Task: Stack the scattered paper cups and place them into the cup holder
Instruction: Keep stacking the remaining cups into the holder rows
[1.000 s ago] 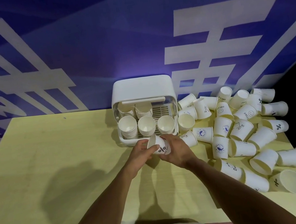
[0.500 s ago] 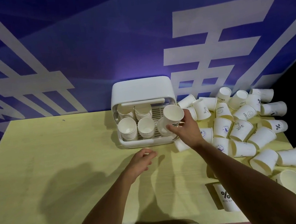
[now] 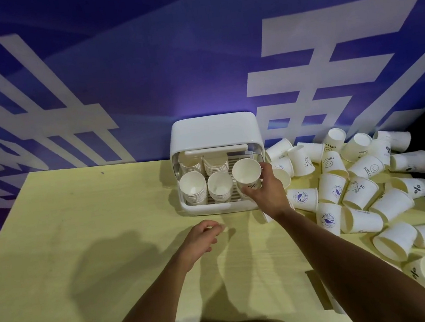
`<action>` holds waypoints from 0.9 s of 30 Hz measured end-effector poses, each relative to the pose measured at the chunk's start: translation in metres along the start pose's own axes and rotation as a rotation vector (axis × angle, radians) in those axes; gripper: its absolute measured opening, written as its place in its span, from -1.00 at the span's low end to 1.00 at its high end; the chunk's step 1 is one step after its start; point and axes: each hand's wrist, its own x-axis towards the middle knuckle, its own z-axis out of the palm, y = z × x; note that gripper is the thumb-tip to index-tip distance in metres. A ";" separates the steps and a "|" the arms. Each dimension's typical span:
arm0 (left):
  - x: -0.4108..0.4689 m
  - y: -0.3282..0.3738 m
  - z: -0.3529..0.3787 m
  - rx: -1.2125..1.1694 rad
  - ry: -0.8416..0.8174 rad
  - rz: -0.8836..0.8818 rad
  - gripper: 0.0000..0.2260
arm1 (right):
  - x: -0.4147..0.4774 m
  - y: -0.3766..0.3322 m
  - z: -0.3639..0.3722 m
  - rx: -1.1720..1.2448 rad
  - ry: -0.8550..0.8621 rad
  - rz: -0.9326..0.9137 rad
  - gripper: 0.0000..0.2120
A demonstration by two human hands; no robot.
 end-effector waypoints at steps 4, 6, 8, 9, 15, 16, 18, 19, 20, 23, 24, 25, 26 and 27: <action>-0.001 -0.001 -0.001 -0.008 -0.006 0.002 -0.56 | -0.001 0.000 0.003 -0.021 0.008 -0.004 -0.32; -0.001 -0.002 -0.001 -0.009 -0.009 -0.003 -0.56 | -0.002 0.001 0.004 -0.036 0.030 -0.011 -0.35; 0.000 -0.002 -0.001 -0.006 -0.013 -0.007 -0.60 | -0.001 0.005 0.005 -0.062 0.044 -0.016 -0.38; 0.001 -0.002 0.000 -0.004 -0.015 -0.007 -0.63 | -0.001 0.007 0.005 -0.079 0.047 -0.013 -0.38; 0.003 -0.001 0.005 0.016 -0.032 -0.010 -0.78 | -0.009 0.017 -0.001 -0.129 0.041 0.021 -0.35; 0.004 -0.001 0.006 0.022 -0.035 -0.010 -0.77 | -0.011 0.021 -0.003 -0.136 0.041 0.038 -0.34; 0.007 -0.002 0.010 0.036 -0.042 -0.010 -0.75 | -0.016 0.029 -0.009 -0.151 0.037 0.092 -0.31; 0.008 -0.001 0.013 0.042 -0.048 -0.008 -0.75 | -0.019 0.033 -0.014 -0.159 0.036 0.107 -0.30; 0.009 -0.001 0.017 0.050 -0.053 -0.004 -0.75 | -0.022 0.037 -0.018 -0.164 0.039 0.111 -0.30; 0.012 0.007 0.033 0.068 -0.072 0.022 -0.76 | -0.031 0.049 -0.036 -0.169 0.067 0.129 -0.35; 0.013 0.010 0.039 0.077 -0.077 0.031 -0.75 | -0.034 0.053 -0.042 -0.174 0.080 0.144 -0.37; 0.015 0.014 0.046 0.089 -0.080 0.040 -0.73 | -0.037 0.057 -0.049 -0.182 0.096 0.155 -0.40; 0.017 0.017 0.054 0.108 -0.082 0.054 -0.70 | -0.039 0.061 -0.056 -0.188 0.114 0.165 -0.42; 0.019 0.021 0.062 0.131 -0.081 0.069 -0.68 | -0.042 0.065 -0.063 -0.189 0.134 0.177 -0.45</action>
